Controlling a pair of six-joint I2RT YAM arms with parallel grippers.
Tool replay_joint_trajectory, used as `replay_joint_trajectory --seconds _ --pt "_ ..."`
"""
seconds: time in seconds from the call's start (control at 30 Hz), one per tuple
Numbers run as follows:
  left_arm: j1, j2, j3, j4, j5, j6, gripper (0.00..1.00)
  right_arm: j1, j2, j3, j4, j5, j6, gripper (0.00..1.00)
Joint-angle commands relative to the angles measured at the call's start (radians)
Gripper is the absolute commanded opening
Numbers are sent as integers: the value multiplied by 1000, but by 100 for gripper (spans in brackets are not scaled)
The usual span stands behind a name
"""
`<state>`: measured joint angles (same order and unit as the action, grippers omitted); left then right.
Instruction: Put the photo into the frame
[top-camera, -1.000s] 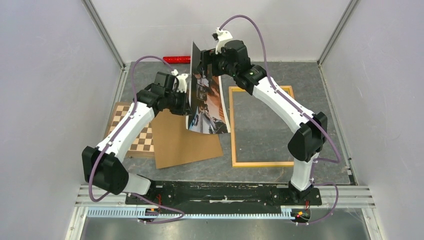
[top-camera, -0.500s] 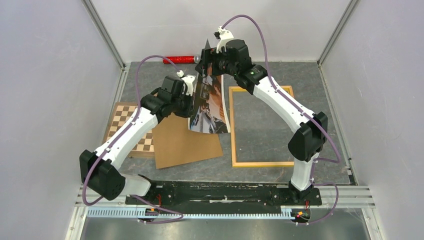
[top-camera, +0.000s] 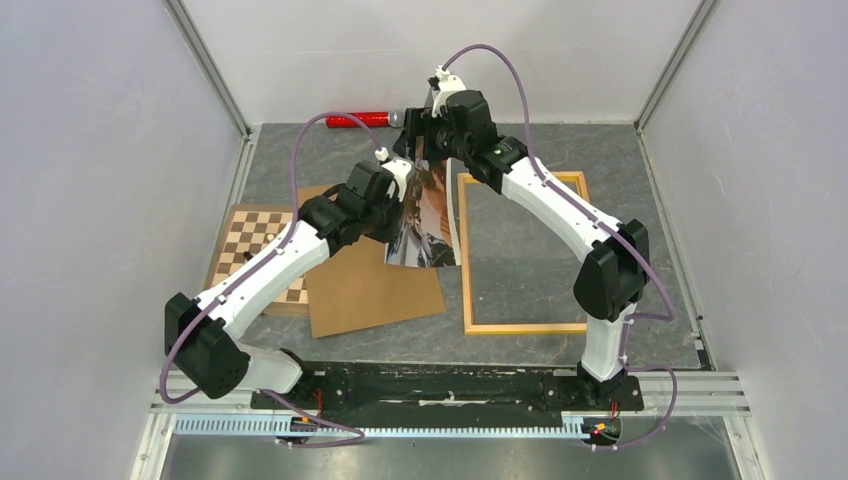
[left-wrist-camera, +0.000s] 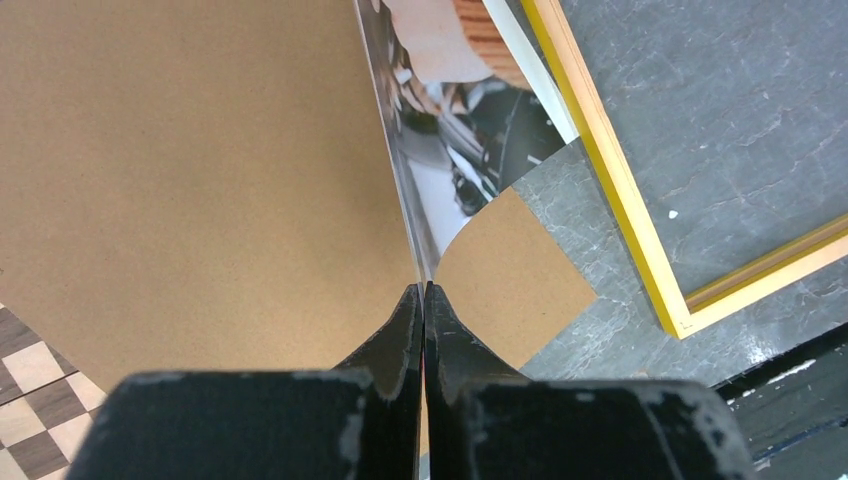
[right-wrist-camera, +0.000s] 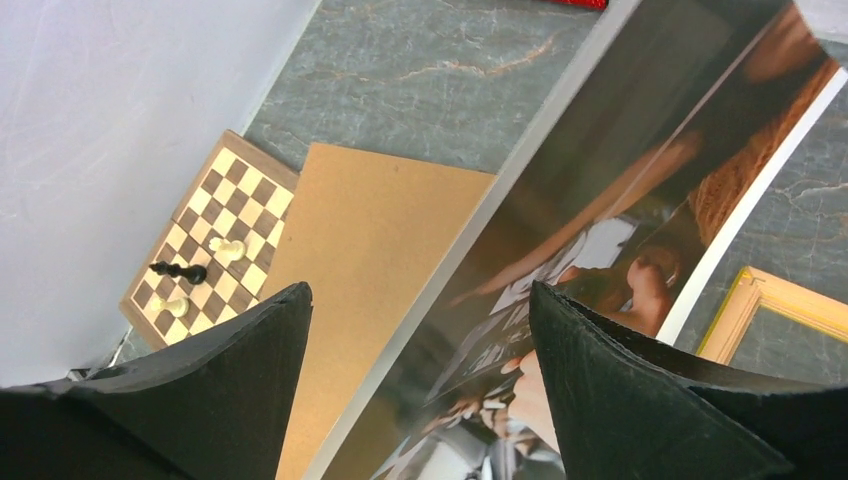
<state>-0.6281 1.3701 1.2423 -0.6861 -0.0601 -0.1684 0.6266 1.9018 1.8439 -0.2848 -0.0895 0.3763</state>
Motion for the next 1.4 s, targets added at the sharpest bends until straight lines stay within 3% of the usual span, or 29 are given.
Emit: replay_joint_trajectory --seconds 0.0,0.23,0.53,0.73,0.93,1.07,1.17,1.27,1.37 --pt "-24 -1 9 50 -78 -2 2 6 14 -14 39 34 14 82" --pt "-40 -2 4 58 -100 5 2 6 25 -54 48 37 20 72" --pt "-56 22 7 72 -127 18 2 8 -1 -72 57 24 26 43" --pt "-68 39 29 79 -129 21 2 7 -14 -78 56 29 22 36" --pt "-78 58 56 70 -115 26 6 7 -18 -63 56 35 17 17" --pt "-81 58 68 69 -111 26 14 3 -18 -52 51 31 19 2" --pt "-81 51 80 68 -111 27 23 2 -21 -36 45 31 17 0" --pt "-81 38 92 65 -109 30 37 -2 -32 -23 40 31 16 0" --pt "-82 22 112 54 -110 43 60 -9 -48 -14 39 25 13 0"
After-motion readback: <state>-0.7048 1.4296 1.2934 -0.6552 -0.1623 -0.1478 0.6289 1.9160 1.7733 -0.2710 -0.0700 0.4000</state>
